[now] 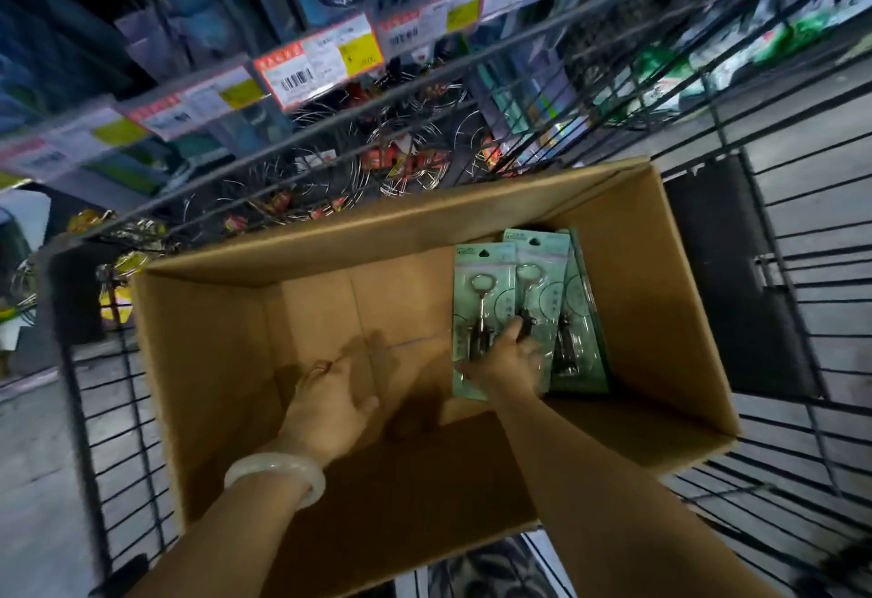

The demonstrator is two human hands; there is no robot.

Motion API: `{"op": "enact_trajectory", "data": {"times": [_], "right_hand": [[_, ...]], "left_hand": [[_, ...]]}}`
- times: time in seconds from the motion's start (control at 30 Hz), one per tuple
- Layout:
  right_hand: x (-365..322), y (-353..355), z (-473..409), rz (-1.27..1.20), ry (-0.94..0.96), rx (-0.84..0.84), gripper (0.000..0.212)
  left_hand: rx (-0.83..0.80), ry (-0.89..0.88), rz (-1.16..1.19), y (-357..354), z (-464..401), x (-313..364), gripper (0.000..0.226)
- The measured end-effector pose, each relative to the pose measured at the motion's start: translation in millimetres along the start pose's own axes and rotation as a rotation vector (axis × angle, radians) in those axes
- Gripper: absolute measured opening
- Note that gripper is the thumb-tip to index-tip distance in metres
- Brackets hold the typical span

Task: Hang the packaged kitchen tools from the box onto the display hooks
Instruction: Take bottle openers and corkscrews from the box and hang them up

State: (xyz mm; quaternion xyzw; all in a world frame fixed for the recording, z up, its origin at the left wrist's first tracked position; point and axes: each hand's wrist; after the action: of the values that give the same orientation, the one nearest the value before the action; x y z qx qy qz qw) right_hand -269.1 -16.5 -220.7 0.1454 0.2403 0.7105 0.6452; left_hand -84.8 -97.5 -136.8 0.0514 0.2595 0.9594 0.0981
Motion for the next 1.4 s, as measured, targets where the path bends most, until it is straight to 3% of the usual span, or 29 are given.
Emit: {"op": "enact_trajectory", "data": {"times": [0.1,0.23,0.4,0.53,0.63,0.73,0.9,0.97,1.07,1.13,1.27,1.4], "right_hand": [[-3,-11,-6,0.142,0.04,0.097,0.107],[-4,-12,-14,0.016,0.031,0.133,0.094],[-3,-7,-8,-0.256,0.019,0.033,0.037],[-4,4,19,-0.374,0.02,-0.122,0.027],[-4,9,47,-0.614,-0.05,-0.412,0.029],[-1,6,64,-0.691,-0.025,-0.598,0.03],[-2,-4,62,-0.743,0.024,-0.69,0.02],[-5,1,53,-0.733,0.021,-0.599,0.016],[-4,18,26,-0.577,0.045,-0.147,0.031],[5,30,5,-0.473,0.05,0.085,0.047],[18,34,-30,-0.247,-0.045,0.198,0.098],[12,15,-42,-0.195,-0.06,0.305,0.105]], "left_hand": [[-0.015,-0.002,0.015,-1,-5,3,0.065],[-0.025,-0.012,0.051,1,-7,6,0.064],[-0.091,-0.025,0.082,1,-2,12,0.064],[-0.138,-0.025,0.177,1,8,20,0.063],[-0.179,-0.028,0.341,0,14,20,0.058],[-0.211,0.001,0.539,-6,10,15,0.065],[-0.165,0.066,0.658,-16,1,6,0.062],[-0.126,0.086,0.695,-21,-2,4,0.057],[-0.13,0.102,0.768,-27,-5,4,0.046],[-0.128,0.117,0.769,-29,-7,3,0.052],[-0.105,0.148,0.781,-32,-15,4,0.063],[-0.125,0.175,0.782,-38,-20,5,0.094]]}}
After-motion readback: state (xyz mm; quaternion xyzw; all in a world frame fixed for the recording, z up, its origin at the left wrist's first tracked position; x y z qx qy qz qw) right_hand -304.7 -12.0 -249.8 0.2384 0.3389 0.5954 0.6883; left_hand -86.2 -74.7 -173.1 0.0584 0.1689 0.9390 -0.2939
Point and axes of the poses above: each hand's wrist, its own z-axis away from the middle knuckle, its own y-axis out of the back of the hand, x = y × z, and after that the axes turned 12 degrees about -z, right-handed
